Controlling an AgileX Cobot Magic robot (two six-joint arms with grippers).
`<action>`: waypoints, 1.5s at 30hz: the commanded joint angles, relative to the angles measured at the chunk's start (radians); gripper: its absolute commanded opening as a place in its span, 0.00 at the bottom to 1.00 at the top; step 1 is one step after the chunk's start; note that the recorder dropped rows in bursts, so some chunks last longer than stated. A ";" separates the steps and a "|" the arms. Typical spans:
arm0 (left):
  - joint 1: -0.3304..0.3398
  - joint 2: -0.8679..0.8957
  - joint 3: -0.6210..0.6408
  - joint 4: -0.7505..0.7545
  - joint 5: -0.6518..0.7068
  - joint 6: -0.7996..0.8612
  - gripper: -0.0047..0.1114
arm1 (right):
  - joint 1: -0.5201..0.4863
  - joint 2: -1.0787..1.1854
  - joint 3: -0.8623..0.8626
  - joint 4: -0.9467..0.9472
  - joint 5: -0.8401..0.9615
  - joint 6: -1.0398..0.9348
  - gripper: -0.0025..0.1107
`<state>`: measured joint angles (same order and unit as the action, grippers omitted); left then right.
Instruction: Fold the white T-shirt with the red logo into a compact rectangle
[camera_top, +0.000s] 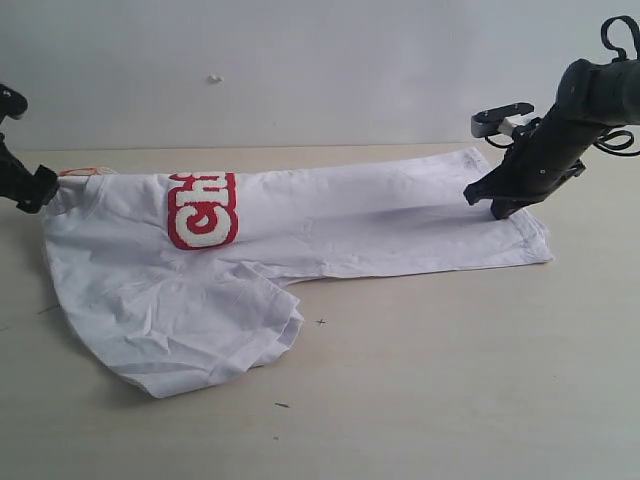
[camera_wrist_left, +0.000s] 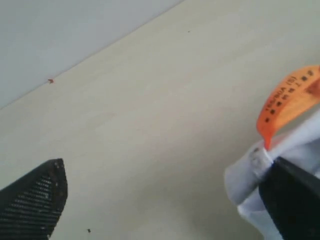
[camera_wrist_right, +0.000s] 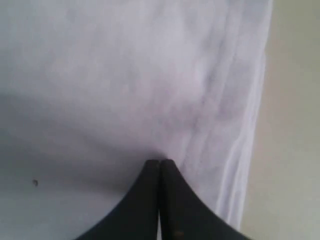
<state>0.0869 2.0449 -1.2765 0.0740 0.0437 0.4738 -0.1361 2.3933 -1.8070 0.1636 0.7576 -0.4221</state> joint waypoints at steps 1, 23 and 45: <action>0.004 -0.038 -0.006 -0.008 0.014 -0.027 0.91 | -0.007 0.030 0.003 -0.069 0.032 0.005 0.02; 0.004 -0.094 -0.076 -0.094 0.257 -0.023 0.91 | -0.007 0.030 0.003 -0.096 0.061 0.007 0.02; -0.171 -0.010 -0.076 -1.037 0.796 1.200 0.59 | -0.003 0.025 -0.026 -0.092 0.130 0.015 0.02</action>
<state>-0.0686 2.0364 -1.3484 -0.9839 0.8650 1.6821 -0.1361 2.4028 -1.8414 0.0938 0.8405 -0.4077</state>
